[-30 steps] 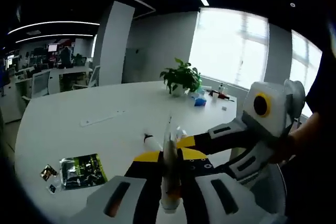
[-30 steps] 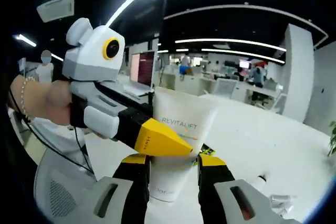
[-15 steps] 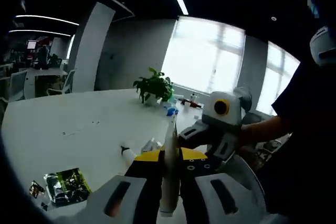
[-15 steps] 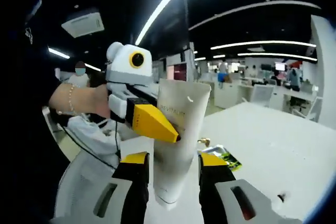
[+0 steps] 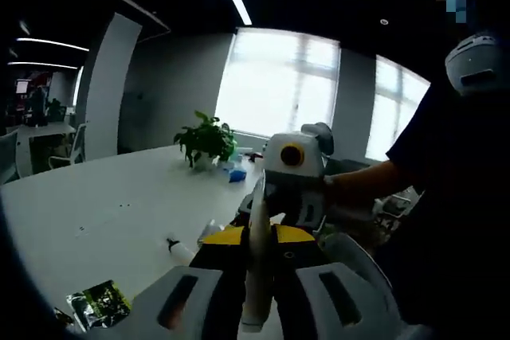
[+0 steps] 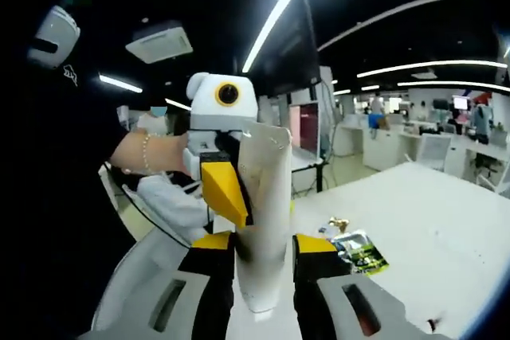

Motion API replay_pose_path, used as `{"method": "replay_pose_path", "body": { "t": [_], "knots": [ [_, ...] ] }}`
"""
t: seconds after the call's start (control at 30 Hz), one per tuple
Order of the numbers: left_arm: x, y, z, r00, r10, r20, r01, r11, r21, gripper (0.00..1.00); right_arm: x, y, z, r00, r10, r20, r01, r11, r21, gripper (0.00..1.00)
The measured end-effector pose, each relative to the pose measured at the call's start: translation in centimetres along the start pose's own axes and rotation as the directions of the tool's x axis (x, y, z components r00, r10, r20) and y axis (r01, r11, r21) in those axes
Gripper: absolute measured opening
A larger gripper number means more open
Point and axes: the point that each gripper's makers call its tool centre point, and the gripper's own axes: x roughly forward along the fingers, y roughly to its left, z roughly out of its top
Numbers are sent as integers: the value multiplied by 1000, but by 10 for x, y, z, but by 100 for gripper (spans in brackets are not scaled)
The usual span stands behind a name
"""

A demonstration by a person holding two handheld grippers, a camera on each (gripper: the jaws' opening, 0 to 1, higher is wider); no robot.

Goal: Arrange the skincare products in the storage area until every visible bottle or jar stands upright without overlapping.

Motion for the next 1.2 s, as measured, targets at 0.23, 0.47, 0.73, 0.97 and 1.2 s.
{"method": "replay_pose_path", "body": {
  "t": [0.23, 0.47, 0.73, 0.97, 1.2],
  "knots": [
    [2, -3, -4, 1000, -17, -8, 17, 1000, -8, 6, -1, 1, -2, 999, 39, -29, -40, 998, -42, 15],
    [5, -6, -4, 999, -40, -14, 40, 999, -9, 8, -1, 2, -2, 998, 56, -17, -57, 997, -58, 9],
    [7, -2, -5, 1000, -10, 26, 11, 998, -60, 13, 0, 3, -2, 997, 71, 5, -71, 996, -46, 4],
    [-1, 11, -17, 997, 82, 13, -81, 994, -70, 25, 0, -8, -9, 998, 68, -6, -69, 997, -30, 4],
    [-16, 26, -41, 978, 209, 4, -208, 973, -96, 38, 2, -22, -27, 996, 73, -59, -75, 996, -41, 4]
  ]
}}
